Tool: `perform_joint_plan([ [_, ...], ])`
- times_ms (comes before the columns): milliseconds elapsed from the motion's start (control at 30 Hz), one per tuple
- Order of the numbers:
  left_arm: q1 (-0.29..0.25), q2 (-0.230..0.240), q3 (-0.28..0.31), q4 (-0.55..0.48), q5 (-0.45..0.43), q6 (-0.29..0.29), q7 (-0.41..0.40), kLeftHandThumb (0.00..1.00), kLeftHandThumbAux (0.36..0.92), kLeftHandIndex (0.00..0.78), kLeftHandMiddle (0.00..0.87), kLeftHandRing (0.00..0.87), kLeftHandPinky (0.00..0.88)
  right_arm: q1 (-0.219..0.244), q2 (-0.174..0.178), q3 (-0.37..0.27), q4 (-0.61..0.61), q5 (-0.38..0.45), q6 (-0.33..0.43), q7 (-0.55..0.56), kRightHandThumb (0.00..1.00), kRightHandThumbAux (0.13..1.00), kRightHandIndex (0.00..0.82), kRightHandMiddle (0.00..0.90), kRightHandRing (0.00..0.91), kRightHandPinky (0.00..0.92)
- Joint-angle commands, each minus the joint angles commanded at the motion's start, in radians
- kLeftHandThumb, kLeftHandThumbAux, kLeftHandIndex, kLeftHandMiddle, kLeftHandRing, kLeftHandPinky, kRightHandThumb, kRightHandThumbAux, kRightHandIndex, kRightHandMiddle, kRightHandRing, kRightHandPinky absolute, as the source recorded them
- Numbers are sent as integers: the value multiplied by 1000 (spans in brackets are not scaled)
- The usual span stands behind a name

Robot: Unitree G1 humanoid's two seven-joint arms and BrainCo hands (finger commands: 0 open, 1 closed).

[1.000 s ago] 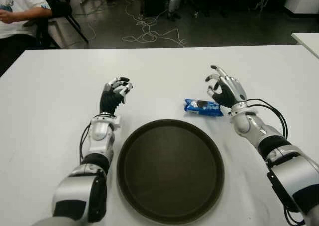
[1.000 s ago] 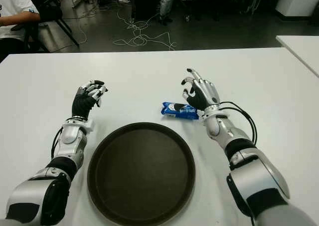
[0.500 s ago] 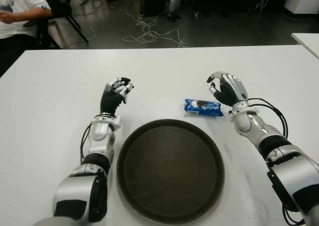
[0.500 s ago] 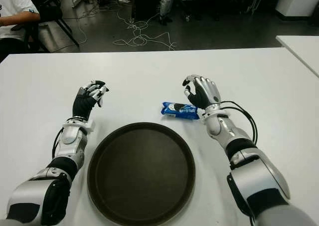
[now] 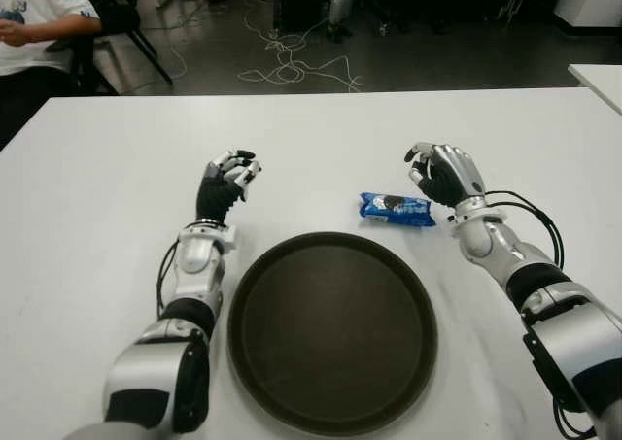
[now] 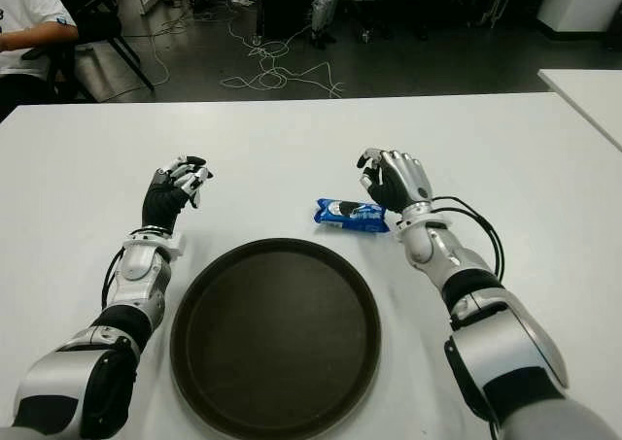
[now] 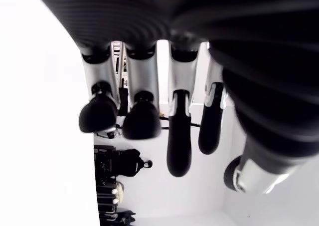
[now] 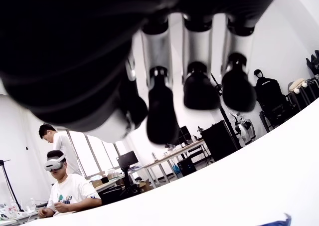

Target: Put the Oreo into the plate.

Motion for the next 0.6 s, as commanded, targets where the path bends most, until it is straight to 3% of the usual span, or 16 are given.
perform_joint_plan([
  [100, 2, 0, 0, -5, -4, -2, -12, 856, 668, 404, 512, 795, 777, 2, 6, -3, 6, 5, -3, 6, 703, 709, 428, 603, 623, 575],
  [233, 2, 0, 1, -6, -7, -4, -22, 856, 668, 403, 512, 795, 782, 6, 15, -6, 27, 13, 5, 28, 687, 716, 411, 436, 463, 438],
  [300, 0, 1, 2, -5, -8, -2, -23, 856, 668, 403, 514, 802, 785, 4, 13, -1, 27, 14, 12, 45, 487, 621, 258, 343, 371, 357],
  [400, -1, 1, 5, 0, -13, 4, -30, 855, 668, 402, 513, 800, 781, -4, 7, 21, 27, -7, 48, 67, 300, 544, 95, 178, 204, 204],
  [500, 0, 1, 8, 0, -19, 4, -39, 855, 669, 402, 512, 798, 779, -9, 4, 42, 26, -27, 81, 78, 188, 511, 31, 65, 88, 116],
  [600, 2, 0, 10, 0, -20, 1, -40, 854, 669, 402, 510, 795, 778, -10, 1, 54, 22, -39, 96, 83, 145, 494, 10, 21, 32, 65],
])
